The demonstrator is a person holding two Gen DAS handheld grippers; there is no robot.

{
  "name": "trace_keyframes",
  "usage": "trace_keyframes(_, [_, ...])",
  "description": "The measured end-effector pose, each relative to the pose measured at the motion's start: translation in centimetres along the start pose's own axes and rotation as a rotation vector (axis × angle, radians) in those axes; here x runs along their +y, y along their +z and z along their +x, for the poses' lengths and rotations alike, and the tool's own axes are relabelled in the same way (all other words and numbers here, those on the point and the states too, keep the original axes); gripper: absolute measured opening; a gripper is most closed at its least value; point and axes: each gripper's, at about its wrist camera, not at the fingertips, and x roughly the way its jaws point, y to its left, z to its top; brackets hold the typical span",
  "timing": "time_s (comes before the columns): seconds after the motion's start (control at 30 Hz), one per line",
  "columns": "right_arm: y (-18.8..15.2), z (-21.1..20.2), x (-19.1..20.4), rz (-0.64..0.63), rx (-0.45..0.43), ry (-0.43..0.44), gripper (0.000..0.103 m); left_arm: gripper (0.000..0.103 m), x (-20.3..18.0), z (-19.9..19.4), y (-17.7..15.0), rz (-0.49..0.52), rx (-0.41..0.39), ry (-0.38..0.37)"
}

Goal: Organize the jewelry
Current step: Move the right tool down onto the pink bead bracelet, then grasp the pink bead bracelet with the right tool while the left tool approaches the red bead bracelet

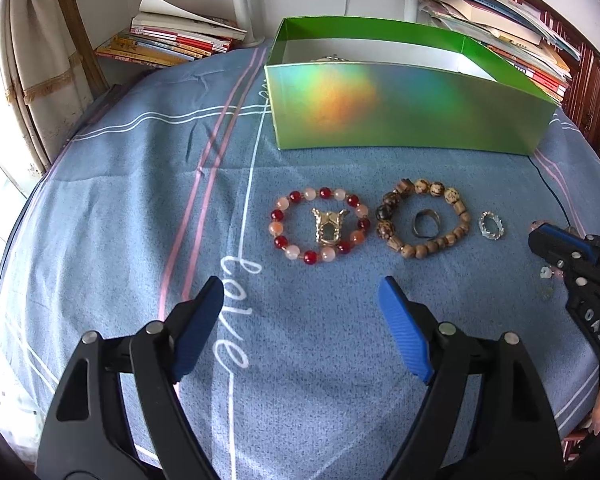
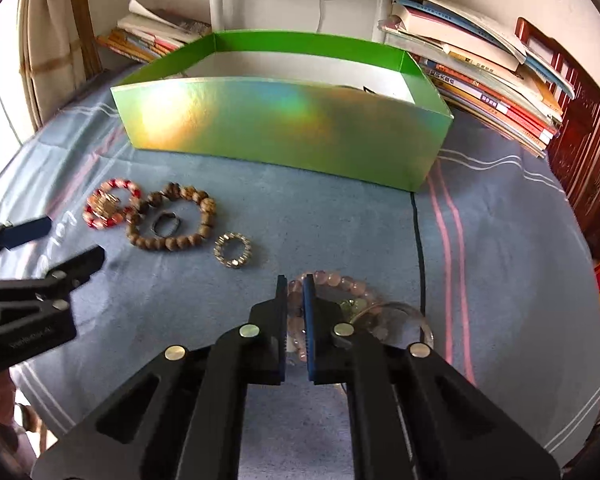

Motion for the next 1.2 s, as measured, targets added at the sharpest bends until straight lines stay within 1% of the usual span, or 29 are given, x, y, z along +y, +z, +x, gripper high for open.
trace_keyframes(0.1, [0.4, -1.3, 0.0, 0.011, -0.037, 0.020, 0.008, 0.080, 0.2, 0.0, -0.1, -0.004, 0.003, 0.003])
trace_keyframes(0.23, [1.4, -4.2, -0.8, 0.034, -0.117, 0.069, 0.008, 0.081, 0.2, 0.0, -0.1, -0.005, 0.002, 0.003])
trace_keyframes(0.37, [1.9, -6.4, -2.4, 0.069, -0.173, 0.046, 0.008, 0.081, 0.7, 0.0, 0.0, -0.016, 0.002, 0.008])
trace_keyframes(0.47, [1.6, -7.3, -4.3, 0.108, -0.191, 0.008, 0.008, 0.081, 1.1, 0.1, 0.1, -0.024, 0.003, 0.011])
trace_keyframes(0.63, [0.3, -6.9, -7.8, 0.193, -0.161, -0.055, 0.008, 0.081, 1.2, 0.2, 0.2, -0.029, 0.006, 0.011])
trace_keyframes(0.73, [-0.9, -6.0, -9.4, 0.236, -0.125, -0.100, 0.008, 0.081, 1.2, 0.2, 0.2, -0.023, 0.003, 0.012])
trace_keyframes(0.8, [-1.7, -5.3, -10.2, 0.255, -0.094, -0.115, 0.008, 0.081, 1.5, 0.4, 0.3, -0.029, 0.004, 0.011])
trace_keyframes(0.93, [-2.7, -4.5, -10.5, 0.262, -0.068, -0.121, 0.008, 0.081, 2.5, 0.8, 0.7, -0.057, 0.006, 0.005])
trace_keyframes(1.07, [-3.2, -4.2, -10.9, 0.278, -0.065, -0.102, 0.012, 0.081, 3.8, 0.7, 1.5, -0.087, -0.008, -0.003])
trace_keyframes(1.2, [-3.4, -4.3, -11.4, 0.292, -0.070, -0.107, 0.012, 0.080, 5.2, 1.3, 2.7, -0.124, -0.015, 0.023])
